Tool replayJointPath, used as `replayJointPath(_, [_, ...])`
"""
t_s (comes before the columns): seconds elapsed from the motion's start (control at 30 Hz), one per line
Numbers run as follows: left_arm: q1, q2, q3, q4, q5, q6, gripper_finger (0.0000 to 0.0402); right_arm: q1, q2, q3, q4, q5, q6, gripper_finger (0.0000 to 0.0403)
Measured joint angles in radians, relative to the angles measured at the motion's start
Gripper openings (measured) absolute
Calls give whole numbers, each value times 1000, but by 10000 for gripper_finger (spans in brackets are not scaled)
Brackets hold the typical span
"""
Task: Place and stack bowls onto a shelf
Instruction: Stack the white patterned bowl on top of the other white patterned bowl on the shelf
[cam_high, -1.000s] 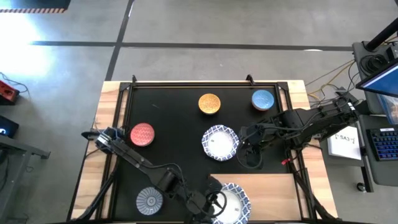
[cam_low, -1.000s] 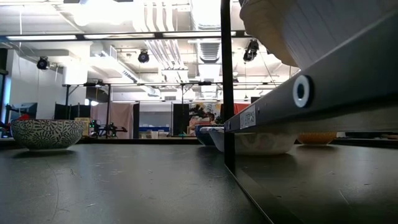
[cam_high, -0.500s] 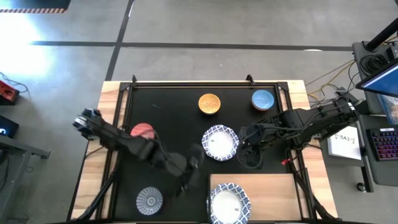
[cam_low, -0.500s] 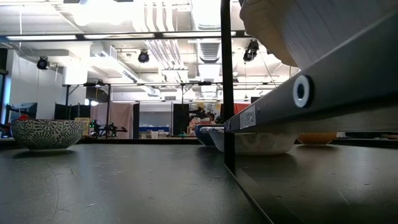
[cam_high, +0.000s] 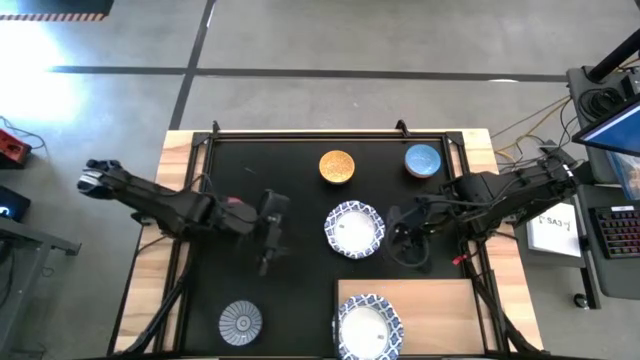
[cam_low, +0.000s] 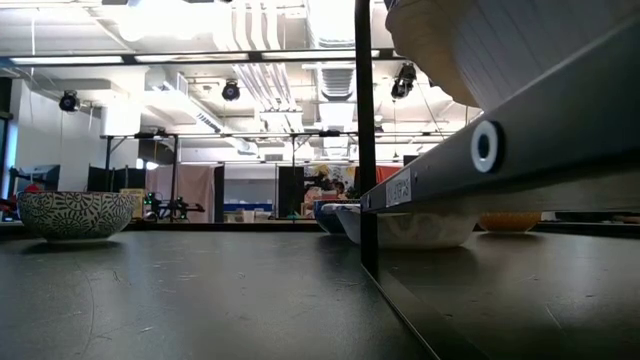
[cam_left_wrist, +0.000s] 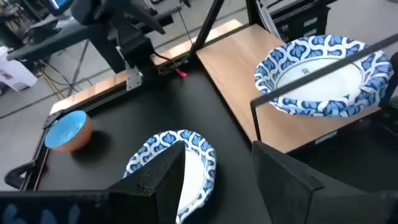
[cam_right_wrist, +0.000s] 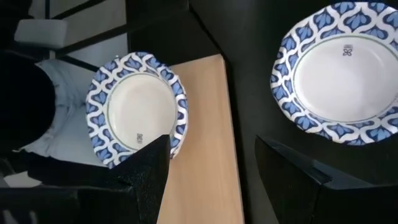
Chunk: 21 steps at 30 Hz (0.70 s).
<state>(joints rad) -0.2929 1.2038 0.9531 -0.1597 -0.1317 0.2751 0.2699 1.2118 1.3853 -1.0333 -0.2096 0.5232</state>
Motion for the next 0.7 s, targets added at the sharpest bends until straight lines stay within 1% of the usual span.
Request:
replayJointPath(0.17, [17, -56, -131, 132, -1, 4, 169, 0, 1, 0, -1, 2, -8, 221])
replayJointPath(0.27, [16, -64, -195, 235, 0, 3, 169, 0, 1, 0, 1, 44, -59, 221])
replayJointPath(0.37, [19, -63, -226, 287, 0, -22, 169, 0, 5, 0, 2, 123, -126, 221])
replayJointPath(0.47, [20, -62, -234, 306, -7, -41, 169, 0, 10, -1, 7, 182, -132, 221])
replayJointPath(0.53, [20, -61, -234, 302, -12, -55, 169, 0, 16, -2, 48, 256, -124, 221])
replayJointPath(0.63, [20, -61, -235, 302, -13, -51, 169, 0, 36, -2, 103, 331, -125, 221])
replayJointPath(0.7, [20, -61, -234, 297, -13, -57, 169, 0, 51, -3, 150, 413, -156, 221])
